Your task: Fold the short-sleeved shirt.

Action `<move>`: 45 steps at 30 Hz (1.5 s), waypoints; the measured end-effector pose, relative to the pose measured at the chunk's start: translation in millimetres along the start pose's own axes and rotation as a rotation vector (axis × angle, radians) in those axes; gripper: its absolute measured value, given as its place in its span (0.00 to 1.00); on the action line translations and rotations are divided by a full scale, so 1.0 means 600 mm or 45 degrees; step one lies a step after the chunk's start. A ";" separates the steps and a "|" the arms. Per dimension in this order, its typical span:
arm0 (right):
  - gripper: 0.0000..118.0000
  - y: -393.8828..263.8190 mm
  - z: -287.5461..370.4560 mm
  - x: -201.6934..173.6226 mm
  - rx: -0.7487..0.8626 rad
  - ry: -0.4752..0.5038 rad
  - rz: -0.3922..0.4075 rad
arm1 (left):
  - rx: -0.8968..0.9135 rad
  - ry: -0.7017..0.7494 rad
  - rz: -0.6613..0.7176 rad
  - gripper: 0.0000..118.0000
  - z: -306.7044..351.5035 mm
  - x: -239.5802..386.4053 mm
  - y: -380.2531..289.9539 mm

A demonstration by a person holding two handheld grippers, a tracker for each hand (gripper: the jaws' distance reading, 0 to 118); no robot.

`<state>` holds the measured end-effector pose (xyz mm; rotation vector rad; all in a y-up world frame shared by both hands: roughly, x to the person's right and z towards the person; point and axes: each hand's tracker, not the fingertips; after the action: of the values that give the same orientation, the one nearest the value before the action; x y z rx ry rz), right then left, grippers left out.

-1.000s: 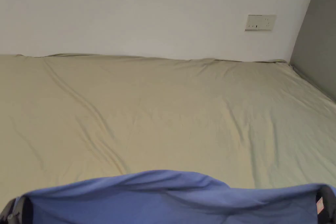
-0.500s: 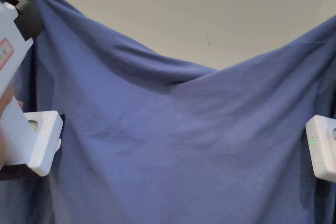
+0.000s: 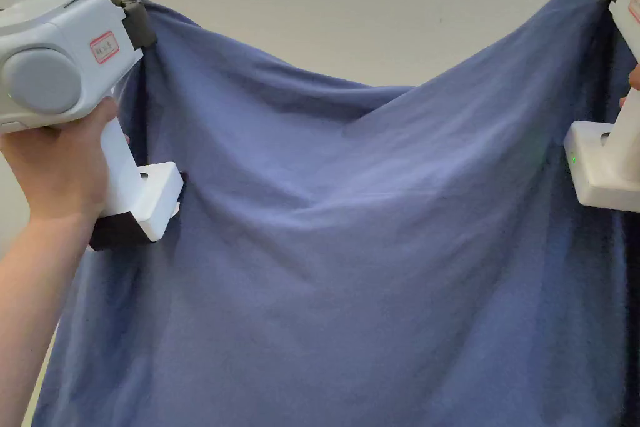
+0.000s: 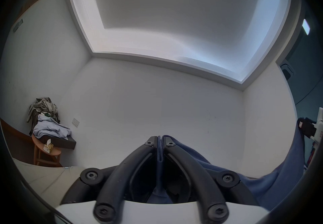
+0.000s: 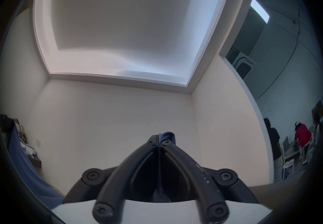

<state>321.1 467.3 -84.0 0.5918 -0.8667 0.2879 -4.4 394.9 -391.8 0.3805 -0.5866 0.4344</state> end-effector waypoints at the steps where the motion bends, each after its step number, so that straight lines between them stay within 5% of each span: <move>1: 0.02 -0.014 -0.018 0.003 -0.006 -0.002 -0.020 | 0.003 0.004 0.007 0.03 -0.012 -0.001 -0.008; 14: 0.02 -0.113 0.015 -0.015 -0.036 0.057 0.004 | -0.021 -0.016 0.029 0.03 0.005 -0.044 -0.113; 20: 0.02 -0.190 0.124 0.020 -0.207 0.132 -0.140 | -0.183 -0.049 0.049 0.03 0.123 -0.088 -0.186; 29: 0.02 -0.243 0.386 0.061 -0.469 0.233 -0.210 | -0.487 -0.034 0.065 0.03 0.362 -0.168 -0.246; 37: 0.02 -0.227 0.709 0.097 -0.759 0.223 -0.134 | -0.718 0.072 0.108 0.03 0.646 -0.241 -0.222; 45: 0.02 -0.261 0.951 0.097 -1.237 0.281 -0.010 | -1.196 0.076 -0.162 0.03 0.855 -0.274 -0.260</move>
<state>72.0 2.6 190.1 -0.3364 -0.6857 -0.0927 -278.6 -18.5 -130.6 -0.4904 -0.6402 0.0164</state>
